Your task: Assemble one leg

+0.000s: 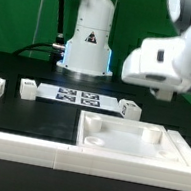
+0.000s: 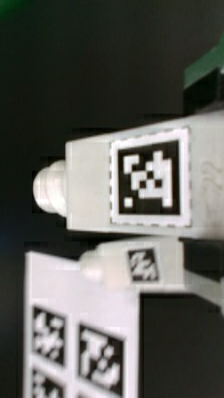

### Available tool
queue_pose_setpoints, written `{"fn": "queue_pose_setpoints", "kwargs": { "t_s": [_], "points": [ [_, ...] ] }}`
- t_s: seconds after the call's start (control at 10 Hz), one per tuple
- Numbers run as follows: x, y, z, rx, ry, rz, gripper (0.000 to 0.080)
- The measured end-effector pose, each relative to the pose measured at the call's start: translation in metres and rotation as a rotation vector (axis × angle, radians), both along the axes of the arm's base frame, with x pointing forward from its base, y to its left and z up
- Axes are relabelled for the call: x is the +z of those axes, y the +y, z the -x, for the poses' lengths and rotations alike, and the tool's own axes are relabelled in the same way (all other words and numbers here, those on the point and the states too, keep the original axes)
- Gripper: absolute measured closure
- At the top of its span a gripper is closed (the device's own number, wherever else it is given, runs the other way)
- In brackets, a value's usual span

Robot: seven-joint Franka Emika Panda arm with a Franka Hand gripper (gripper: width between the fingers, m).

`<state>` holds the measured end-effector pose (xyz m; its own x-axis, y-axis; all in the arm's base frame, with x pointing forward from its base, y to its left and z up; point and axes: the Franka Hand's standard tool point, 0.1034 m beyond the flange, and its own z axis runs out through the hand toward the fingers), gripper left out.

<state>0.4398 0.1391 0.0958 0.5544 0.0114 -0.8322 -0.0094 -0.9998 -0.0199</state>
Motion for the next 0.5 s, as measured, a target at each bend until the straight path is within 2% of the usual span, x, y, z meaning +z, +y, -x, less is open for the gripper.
{"fn": "queue_pose_setpoints", "kwargs": {
  "t_s": [0.1, 0.3, 0.5],
  "points": [
    [0.008, 0.001, -0.005, -0.002, -0.027, -0.001, 0.0507],
    [0.002, 0.003, -0.01, -0.008, -0.076, -0.004, 0.0507],
    [0.001, 0.005, -0.019, -0.024, -0.23, -0.011, 0.0507]
  ]
}}
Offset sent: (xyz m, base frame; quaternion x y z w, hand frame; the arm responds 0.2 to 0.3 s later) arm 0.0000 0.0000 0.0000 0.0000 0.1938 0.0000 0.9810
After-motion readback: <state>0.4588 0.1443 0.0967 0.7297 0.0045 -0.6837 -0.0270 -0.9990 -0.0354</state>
